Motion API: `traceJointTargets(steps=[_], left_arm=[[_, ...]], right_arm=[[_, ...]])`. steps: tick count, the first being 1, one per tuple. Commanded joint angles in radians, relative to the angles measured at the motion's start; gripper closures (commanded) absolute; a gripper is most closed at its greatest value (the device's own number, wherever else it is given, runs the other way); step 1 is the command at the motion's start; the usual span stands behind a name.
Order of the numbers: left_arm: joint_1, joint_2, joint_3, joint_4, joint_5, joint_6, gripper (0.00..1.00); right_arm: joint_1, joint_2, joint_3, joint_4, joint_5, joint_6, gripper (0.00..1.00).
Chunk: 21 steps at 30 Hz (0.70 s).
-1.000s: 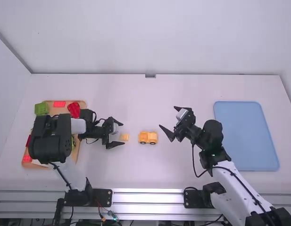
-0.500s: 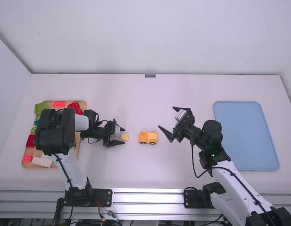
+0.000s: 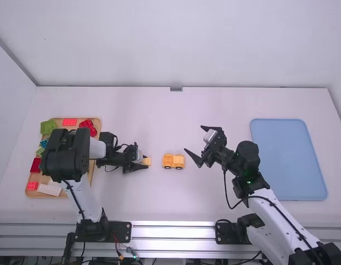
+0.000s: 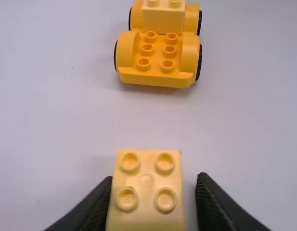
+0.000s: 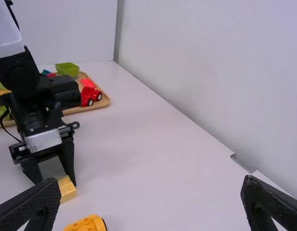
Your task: Assemble lego blocks to make yellow taxi
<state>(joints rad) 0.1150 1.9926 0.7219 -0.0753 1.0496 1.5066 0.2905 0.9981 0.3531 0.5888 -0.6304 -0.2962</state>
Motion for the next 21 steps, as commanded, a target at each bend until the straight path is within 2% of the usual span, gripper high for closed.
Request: traceJointTargets(steps=[1, 6, 8, 11, 12, 16, 21], left_arm=[[0.002, 0.003, 0.006, 0.0, 0.007, -0.015, 0.68], [0.003, 0.003, 0.006, 0.006, 0.016, -0.014, 0.79], [0.002, -0.001, 0.006, 0.006, 0.016, -0.018, 0.77], [0.003, -0.019, 0.015, -0.01, 0.054, -0.031, 0.81], [0.003, -0.033, 0.025, -0.029, 0.071, -0.038, 0.85], [0.0, -0.098, 0.056, -0.121, 0.08, -0.037, 0.92], [-0.041, -0.171, 0.072, -0.181, 0.085, -0.006, 0.92]], right_arm=[[-0.012, -0.01, -0.006, 0.006, -0.009, 0.0, 0.02], [-0.016, -0.01, -0.007, 0.006, -0.009, 0.003, 0.01], [-0.009, -0.01, -0.007, 0.006, -0.009, 0.002, 0.02], [-0.005, -0.01, -0.007, 0.001, -0.009, 0.0, 0.01], [-0.006, -0.01, -0.007, -0.005, -0.008, -0.001, 0.02], [-0.035, -0.01, -0.007, -0.04, -0.009, -0.001, 0.01], [-0.076, -0.008, -0.007, -0.103, -0.01, -0.002, 0.01]])
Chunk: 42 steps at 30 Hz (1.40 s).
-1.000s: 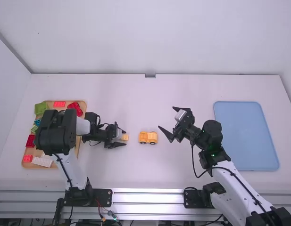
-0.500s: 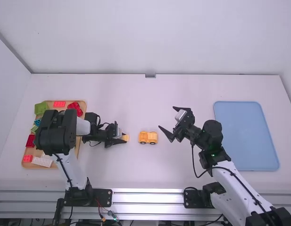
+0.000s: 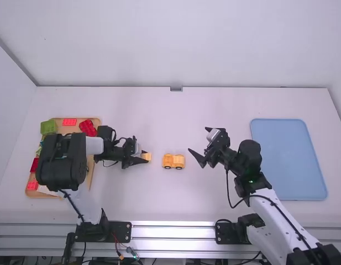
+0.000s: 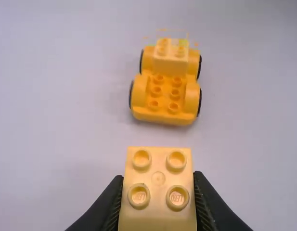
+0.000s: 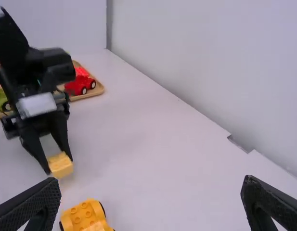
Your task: Assemble lego blocks to make yellow taxi
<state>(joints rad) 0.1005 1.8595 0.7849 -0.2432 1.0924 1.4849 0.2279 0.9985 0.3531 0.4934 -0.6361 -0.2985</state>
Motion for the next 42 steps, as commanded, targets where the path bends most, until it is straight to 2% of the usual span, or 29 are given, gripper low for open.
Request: traceJointTargets(steps=[1, 7, 13, 18, 23, 28, 39, 42], left_arm=[[-0.041, -0.054, 0.009, -0.015, 0.045, 0.009, 0.91], [-0.126, -0.071, 0.009, 0.078, 0.043, -0.13, 0.91], [-0.234, -0.07, 0.009, 0.204, -0.01, -0.27, 0.95], [-0.302, -0.07, 0.009, 0.225, -0.108, -0.355, 0.97], [-0.323, -0.068, 0.008, 0.195, -0.128, -0.355, 0.98], [-0.32, -0.024, 0.006, 0.219, -0.11, -0.355, 0.98], [-0.319, 0.026, 0.006, 0.303, -0.113, -0.409, 0.98], [-0.315, 0.042, 0.006, 0.334, -0.114, -0.436, 0.98]], right_arm=[[-0.022, -0.001, -0.007, -0.018, -0.018, -0.016, 0.01], [-0.068, 0.113, -0.007, -0.03, -0.183, -0.143, 0.02], [-0.131, 0.358, -0.006, -0.018, -0.359, -0.386, 0.01], [-0.134, 0.53, -0.006, 0.048, -0.367, -0.484, 0.01], [-0.088, 0.729, 0.018, 0.188, -0.399, -0.549, 0.02], [-0.027, 0.882, 0.123, 0.193, -0.418, -0.563, 0.01], [0.095, 1.06, 0.271, 0.18, -0.411, -0.564, 0.01], [0.109, 1.091, 0.298, 0.18, -0.411, -0.563, 0.01]])
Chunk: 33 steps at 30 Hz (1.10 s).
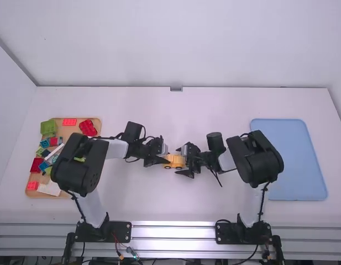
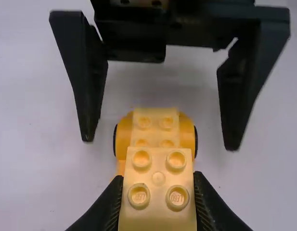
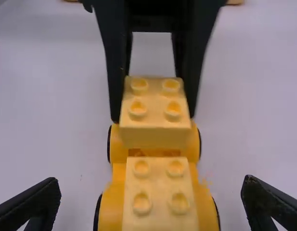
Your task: Assemble lego blocks to make yellow taxi
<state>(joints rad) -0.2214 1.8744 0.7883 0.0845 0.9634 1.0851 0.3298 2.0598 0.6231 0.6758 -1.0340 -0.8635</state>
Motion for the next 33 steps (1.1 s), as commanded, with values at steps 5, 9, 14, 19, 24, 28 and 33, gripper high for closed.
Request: traceJointTargets(steps=[5, 9, 14, 19, 24, 28, 33], left_arm=[[0.002, 0.048, 0.003, 0.025, 0.019, -0.047, 0.98], [0.002, 0.048, 0.003, 0.026, 0.019, -0.049, 0.98], [-0.002, 0.048, 0.003, 0.019, 0.018, -0.048, 0.98], [-0.008, 0.048, 0.003, -0.005, 0.012, -0.014, 0.96], [-0.005, 0.048, 0.003, -0.005, 0.011, -0.019, 0.84], [-0.002, 0.048, 0.003, -0.003, 0.011, -0.018, 0.71], [-0.01, 0.048, 0.003, 0.017, -0.045, -0.02, 0.7]], right_arm=[[0.004, 0.066, 0.061, -0.006, -0.013, 0.028, 0.08], [0.004, 0.069, 0.063, -0.006, -0.013, 0.028, 0.23], [0.021, 0.069, 0.058, -0.009, 0.049, 0.029, 0.52], [0.04, 0.069, 0.05, -0.006, 0.093, 0.029, 0.57], [0.044, 0.069, 0.052, -0.005, 0.092, 0.029, 0.56], [0.041, 0.069, 0.051, -0.006, 0.092, 0.029, 0.56], [0.042, 0.069, 0.05, -0.01, 0.088, 0.029, 0.56]])
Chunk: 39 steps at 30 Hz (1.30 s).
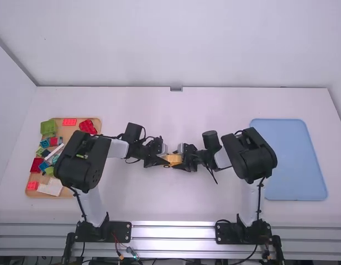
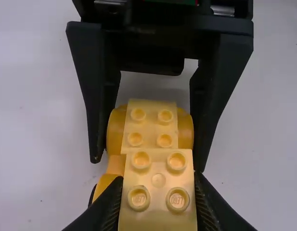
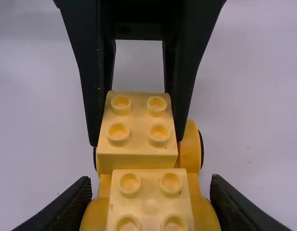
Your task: Assemble lego blocks to make yellow taxi
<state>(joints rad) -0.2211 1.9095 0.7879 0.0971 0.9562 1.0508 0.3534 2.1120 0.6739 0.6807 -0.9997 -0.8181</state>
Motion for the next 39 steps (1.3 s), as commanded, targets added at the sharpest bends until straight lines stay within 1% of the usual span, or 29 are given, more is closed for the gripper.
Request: traceJointTargets(steps=[1, 8, 11, 12, 13, 14, 27, 32, 35, 39], left_arm=[[-0.009, 0.013, 0.003, 0.007, -0.048, 0.011, 0.71], [-0.005, 0.013, 0.004, 0.021, -0.056, 0.012, 0.7], [-0.01, 0.013, 0.006, 0.026, -0.056, 0.011, 0.78], [-0.009, 0.011, 0.006, 0.028, -0.055, 0.011, 0.92], [-0.005, 0.01, 0.006, 0.027, -0.056, 0.011, 0.96], [-0.004, 0.006, 0.006, 0.024, -0.056, 0.011, 0.98], [-0.005, -0.037, 0.003, -0.011, -0.061, 0.017, 0.98], [-0.008, -0.042, 0.003, -0.014, -0.122, -0.004, 0.98], [-0.014, -0.042, 0.003, -0.011, -0.13, -0.007, 0.98], [-0.014, -0.042, 0.003, 0.017, -0.164, -0.008, 0.98]], right_arm=[[0.018, 0.016, -0.001, -0.015, 0.054, -0.016, 0.56], [0.021, 0.016, -0.001, -0.015, 0.055, -0.017, 0.56], [0.027, 0.016, -0.001, -0.015, 0.055, -0.017, 0.56], [0.027, 0.016, -0.001, -0.015, 0.055, -0.017, 0.56], [0.027, 0.016, -0.001, -0.015, 0.055, -0.017, 0.56], [0.027, 0.016, -0.001, -0.015, 0.055, -0.017, 0.56], [0.027, 0.016, -0.001, -0.016, 0.058, -0.016, 0.55], [0.026, 0.016, 0.011, -0.053, 0.058, -0.018, 0.55], [0.027, 0.016, 0.022, -0.075, 0.058, -0.02, 0.55], [0.027, 0.016, 0.029, -0.091, 0.058, -0.021, 0.55]])
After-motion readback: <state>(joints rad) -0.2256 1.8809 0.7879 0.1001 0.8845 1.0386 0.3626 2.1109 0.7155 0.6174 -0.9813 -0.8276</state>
